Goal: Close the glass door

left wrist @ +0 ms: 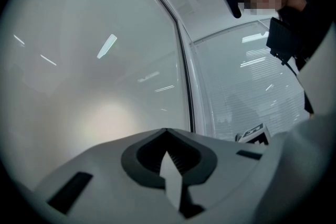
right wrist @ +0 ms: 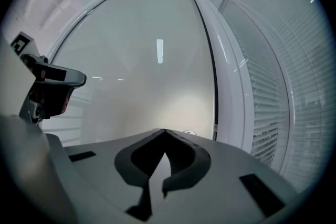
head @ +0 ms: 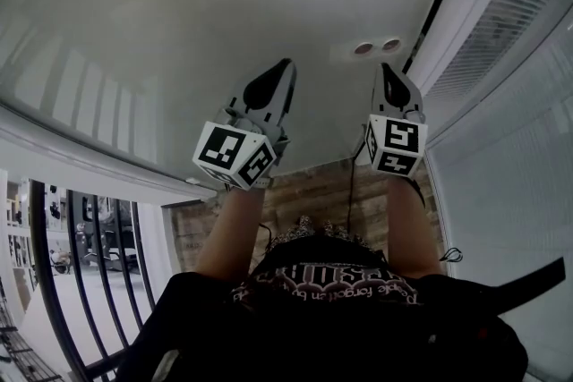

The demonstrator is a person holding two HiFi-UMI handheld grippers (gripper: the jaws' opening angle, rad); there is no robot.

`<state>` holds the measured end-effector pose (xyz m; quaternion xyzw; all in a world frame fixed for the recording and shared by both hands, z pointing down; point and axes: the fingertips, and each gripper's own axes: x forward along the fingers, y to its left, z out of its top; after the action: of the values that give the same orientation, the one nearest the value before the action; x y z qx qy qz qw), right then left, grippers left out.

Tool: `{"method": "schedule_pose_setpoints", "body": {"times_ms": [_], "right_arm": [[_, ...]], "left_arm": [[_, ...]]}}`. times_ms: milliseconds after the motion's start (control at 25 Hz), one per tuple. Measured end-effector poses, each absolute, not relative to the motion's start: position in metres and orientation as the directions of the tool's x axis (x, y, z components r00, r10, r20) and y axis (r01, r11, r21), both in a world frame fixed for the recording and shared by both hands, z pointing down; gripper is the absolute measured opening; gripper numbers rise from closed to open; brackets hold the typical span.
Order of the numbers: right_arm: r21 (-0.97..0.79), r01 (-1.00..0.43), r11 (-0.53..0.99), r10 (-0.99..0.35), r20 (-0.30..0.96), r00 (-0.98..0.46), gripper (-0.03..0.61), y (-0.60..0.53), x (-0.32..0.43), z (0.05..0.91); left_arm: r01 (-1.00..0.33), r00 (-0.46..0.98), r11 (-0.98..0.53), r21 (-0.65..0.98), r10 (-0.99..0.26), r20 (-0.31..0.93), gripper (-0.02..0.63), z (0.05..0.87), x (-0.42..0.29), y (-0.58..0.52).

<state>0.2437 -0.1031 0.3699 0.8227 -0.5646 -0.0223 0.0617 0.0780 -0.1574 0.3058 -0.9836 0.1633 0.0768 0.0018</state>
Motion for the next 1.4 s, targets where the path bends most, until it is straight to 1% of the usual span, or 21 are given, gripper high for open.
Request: {"method": "schedule_pose_setpoints", "body": {"times_ms": [280, 960, 1400], "right_arm": [[0.075, -0.935, -0.346, -0.936, 0.045, 0.350, 0.003, -0.099, 0.244, 0.374], [0.058, -0.937, -0.344, -0.933, 0.088, 0.348, 0.003, -0.088, 0.261, 0.381], [0.061, -0.932, -0.357, -0.929, 0.084, 0.361, 0.003, -0.085, 0.276, 0.381]], "left_arm": [[-0.334, 0.930, -0.942, 0.015, -0.332, -0.154, 0.002, 0.308, 0.075, -0.147], [-0.392, 0.908, -0.920, 0.024, -0.391, -0.152, 0.002, 0.294, 0.068, -0.140], [-0.372, 0.918, -0.928, 0.011, -0.370, -0.146, 0.002, 0.292, 0.087, -0.137]]}}
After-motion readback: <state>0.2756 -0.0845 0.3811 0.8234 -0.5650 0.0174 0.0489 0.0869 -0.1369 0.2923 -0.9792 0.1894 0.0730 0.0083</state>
